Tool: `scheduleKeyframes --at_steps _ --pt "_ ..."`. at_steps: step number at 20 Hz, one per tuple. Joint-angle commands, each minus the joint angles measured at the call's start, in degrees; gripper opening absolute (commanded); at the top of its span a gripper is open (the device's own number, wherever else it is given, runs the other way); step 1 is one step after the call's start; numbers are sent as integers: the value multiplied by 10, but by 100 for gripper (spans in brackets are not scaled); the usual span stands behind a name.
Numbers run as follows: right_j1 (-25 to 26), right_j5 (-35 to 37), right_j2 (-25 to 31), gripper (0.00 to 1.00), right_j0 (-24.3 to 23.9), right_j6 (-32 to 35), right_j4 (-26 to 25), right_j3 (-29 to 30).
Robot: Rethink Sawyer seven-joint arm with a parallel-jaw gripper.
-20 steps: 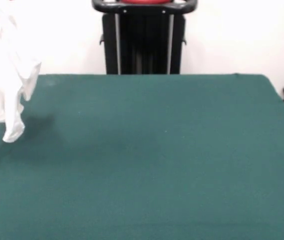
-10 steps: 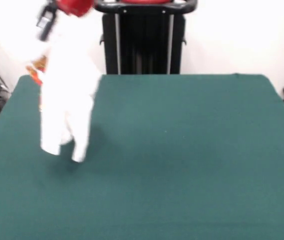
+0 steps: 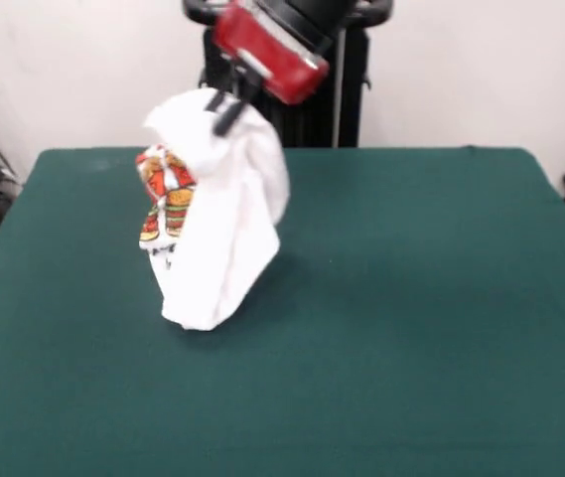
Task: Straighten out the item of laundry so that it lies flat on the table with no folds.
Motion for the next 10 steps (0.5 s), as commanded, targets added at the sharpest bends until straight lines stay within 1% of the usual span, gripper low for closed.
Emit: scheduleKeyframes --at_steps 1,4,5,8,10 --pt "192 24 -125 0 120 399 88 -32" --pt "188 39 -119 0 128 372 129 -29" --pt "180 45 -112 0 126 360 139 -26" --pt "190 54 -114 0 139 364 156 -24" --pt "186 62 -110 0 141 362 169 -22"
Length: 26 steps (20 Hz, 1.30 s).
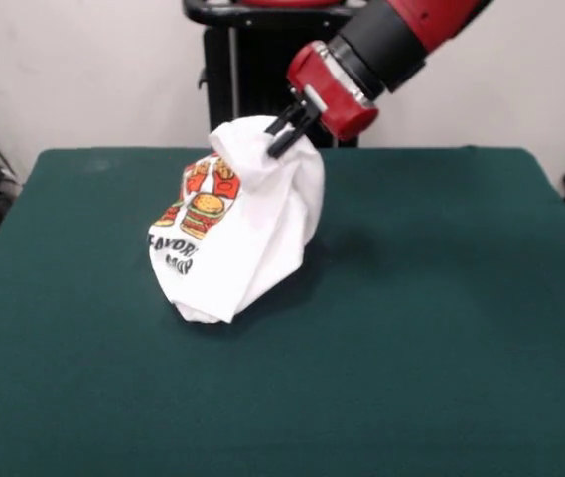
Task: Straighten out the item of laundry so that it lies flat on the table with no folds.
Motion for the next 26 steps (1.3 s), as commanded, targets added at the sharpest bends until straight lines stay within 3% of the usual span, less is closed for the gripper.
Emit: scheduleKeyframes --at_steps 1,5,9,19,26 --pt "28 68 -10 0 10 141 81 -9" --pt "-28 131 35 0 7 112 131 6" --pt "-39 147 49 0 10 108 159 10" --pt "2 268 4 0 70 157 198 -47" --pt "1 305 7 0 72 167 230 -63"
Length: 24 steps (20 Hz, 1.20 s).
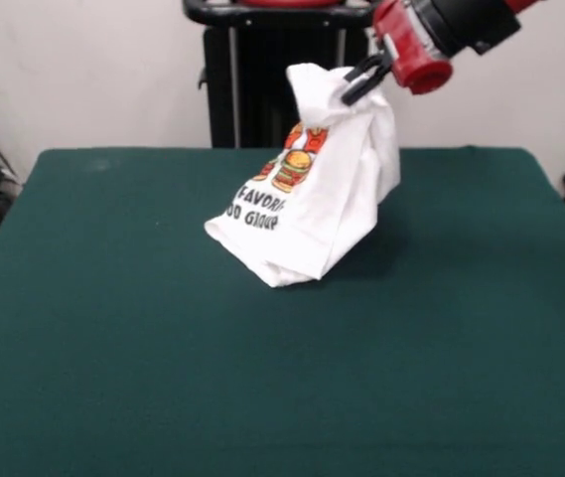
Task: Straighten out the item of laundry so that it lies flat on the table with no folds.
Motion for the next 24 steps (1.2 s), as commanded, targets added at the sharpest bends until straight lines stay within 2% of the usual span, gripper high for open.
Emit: scheduleKeyframes --at_steps 1,7,8,10,12,14,16,18,21,24 --pt "40 80 25 0 13 155 61 -44" --pt "57 70 7 0 22 161 60 -45" --pt "55 64 8 100 21 163 69 -39" --pt "48 54 11 100 16 171 80 -29" --pt "36 82 11 100 12 168 91 -25" --pt "-8 47 36 100 -10 135 110 8" --pt "-44 29 38 100 -28 81 99 28" --pt "-58 50 20 100 -29 56 81 23" --pt "-61 45 19 100 -32 47 65 21" --pt "-63 -17 20 100 -47 27 35 39"
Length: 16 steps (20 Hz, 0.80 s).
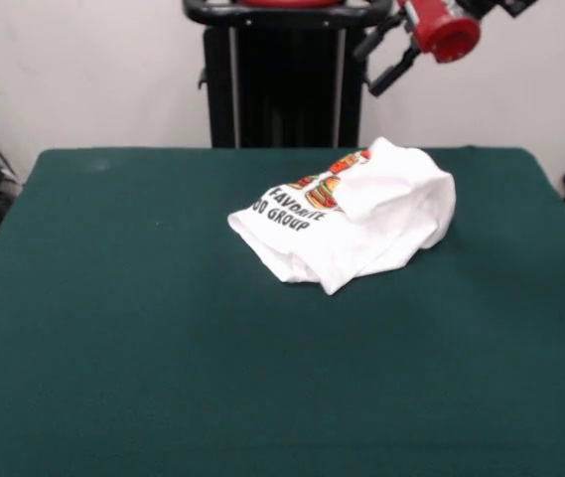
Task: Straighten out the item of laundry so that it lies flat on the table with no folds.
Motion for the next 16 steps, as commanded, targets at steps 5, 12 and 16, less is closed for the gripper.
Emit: scheduleKeyframes --at_steps 5,12,16 --pt "32 -155 57 100 -36 67 -23 81" --pt "-12 -251 119 100 -92 -1 -18 126" --pt "-21 -277 113 100 -106 -10 -31 124"
